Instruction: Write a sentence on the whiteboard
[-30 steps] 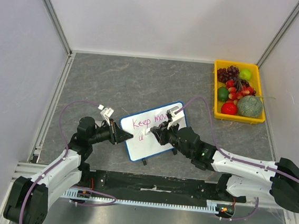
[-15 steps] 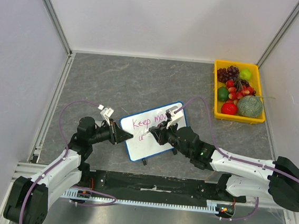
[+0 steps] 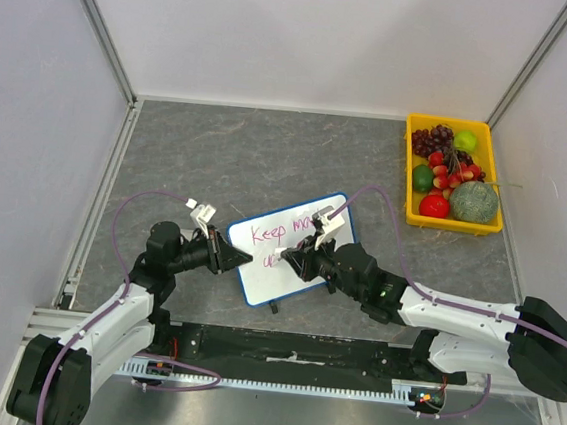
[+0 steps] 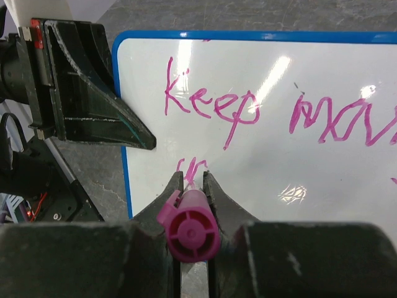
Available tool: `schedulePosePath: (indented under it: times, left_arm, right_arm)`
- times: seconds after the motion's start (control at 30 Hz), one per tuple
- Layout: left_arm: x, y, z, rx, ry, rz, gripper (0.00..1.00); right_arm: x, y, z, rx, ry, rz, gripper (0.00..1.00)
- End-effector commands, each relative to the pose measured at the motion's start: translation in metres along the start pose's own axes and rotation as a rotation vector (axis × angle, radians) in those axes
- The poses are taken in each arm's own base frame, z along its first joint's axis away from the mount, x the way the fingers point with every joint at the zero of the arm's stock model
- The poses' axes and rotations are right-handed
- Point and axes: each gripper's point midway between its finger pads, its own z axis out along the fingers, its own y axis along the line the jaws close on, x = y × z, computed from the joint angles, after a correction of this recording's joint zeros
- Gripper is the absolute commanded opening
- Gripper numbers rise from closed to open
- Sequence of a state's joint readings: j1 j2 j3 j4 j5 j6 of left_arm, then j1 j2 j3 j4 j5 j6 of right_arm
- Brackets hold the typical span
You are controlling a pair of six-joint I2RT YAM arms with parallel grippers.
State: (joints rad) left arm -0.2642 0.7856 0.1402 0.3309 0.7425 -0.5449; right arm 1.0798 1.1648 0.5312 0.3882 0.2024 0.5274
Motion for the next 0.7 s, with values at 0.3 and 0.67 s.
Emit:
schedulePosePath:
  times: [0.3,0.67]
  left_arm:
    - [-0.006,0.012,0.001,-0.049,-0.039,0.078,0.02]
    - [-0.006,0.012,0.001,-0.048,-0.038,0.078,0.02]
  right_arm:
    - [0.028,-0.003,-0.009,-0.037,0.081,-0.011,0.0]
    - [-0.031,0.024,-0.013,-0.111,-0.066,0.032,0.0]
